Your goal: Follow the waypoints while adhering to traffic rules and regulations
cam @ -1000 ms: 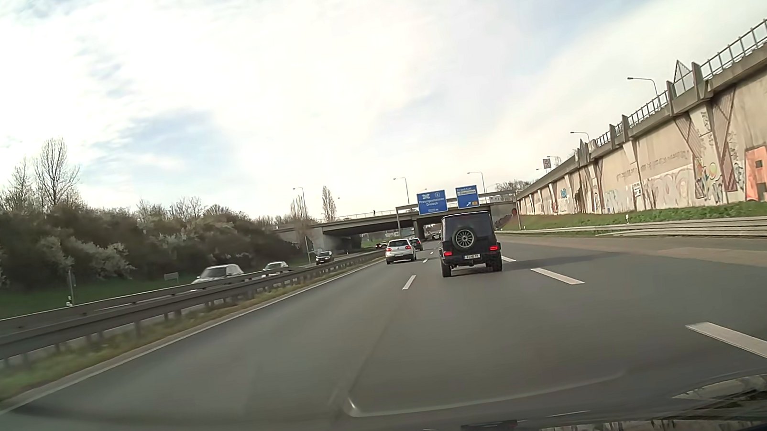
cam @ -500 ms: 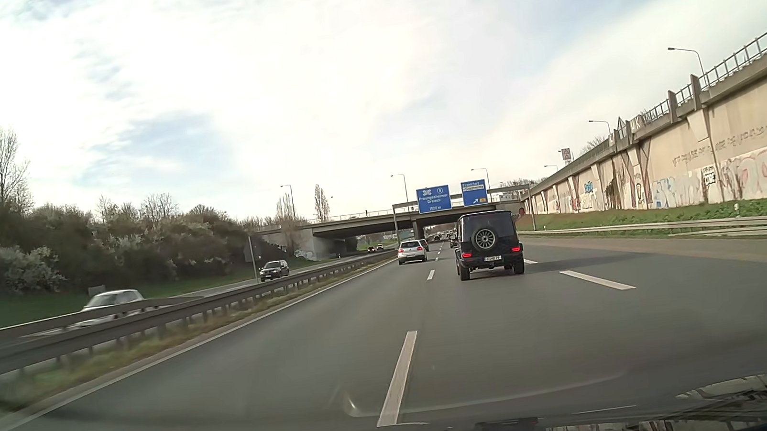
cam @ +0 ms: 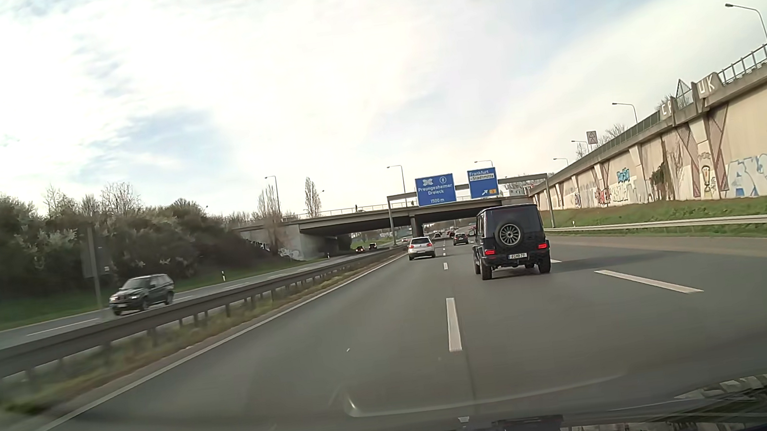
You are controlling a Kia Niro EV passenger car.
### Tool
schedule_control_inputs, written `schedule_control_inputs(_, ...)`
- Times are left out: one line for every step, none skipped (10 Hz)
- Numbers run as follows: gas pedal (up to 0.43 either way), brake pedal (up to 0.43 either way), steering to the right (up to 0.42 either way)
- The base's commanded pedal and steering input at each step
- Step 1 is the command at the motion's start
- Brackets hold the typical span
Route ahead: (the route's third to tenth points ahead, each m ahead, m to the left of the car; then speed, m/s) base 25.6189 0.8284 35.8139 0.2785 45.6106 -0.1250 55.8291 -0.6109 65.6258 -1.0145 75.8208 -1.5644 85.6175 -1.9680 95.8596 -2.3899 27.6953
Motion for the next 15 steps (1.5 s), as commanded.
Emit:
schedule_control_inputs(0.39, 0.0, 0.001)
schedule_control_inputs(0.378, 0.0, 0.002)
schedule_control_inputs(0.378, 0.0, 0.003)
schedule_control_inputs(0.37, 0.0, 0.005)
schedule_control_inputs(0.358, 0.0, 0.004)
schedule_control_inputs(0.358, 0.0, 0.004)
schedule_control_inputs(0.35, 0.0, 0.004)
schedule_control_inputs(0.331, 0.0, 0.005)
schedule_control_inputs(0.331, 0.0, 0.004)
schedule_control_inputs(0.331, 0.0, 0.004)
schedule_control_inputs(0.331, 0.0, 0.004)
schedule_control_inputs(0.319, 0.0, 0.003)
schedule_control_inputs(0.311, 0.0, 0.003)
schedule_control_inputs(0.299, 0.0, 0.003)
schedule_control_inputs(0.299, 0.0, 0.002)
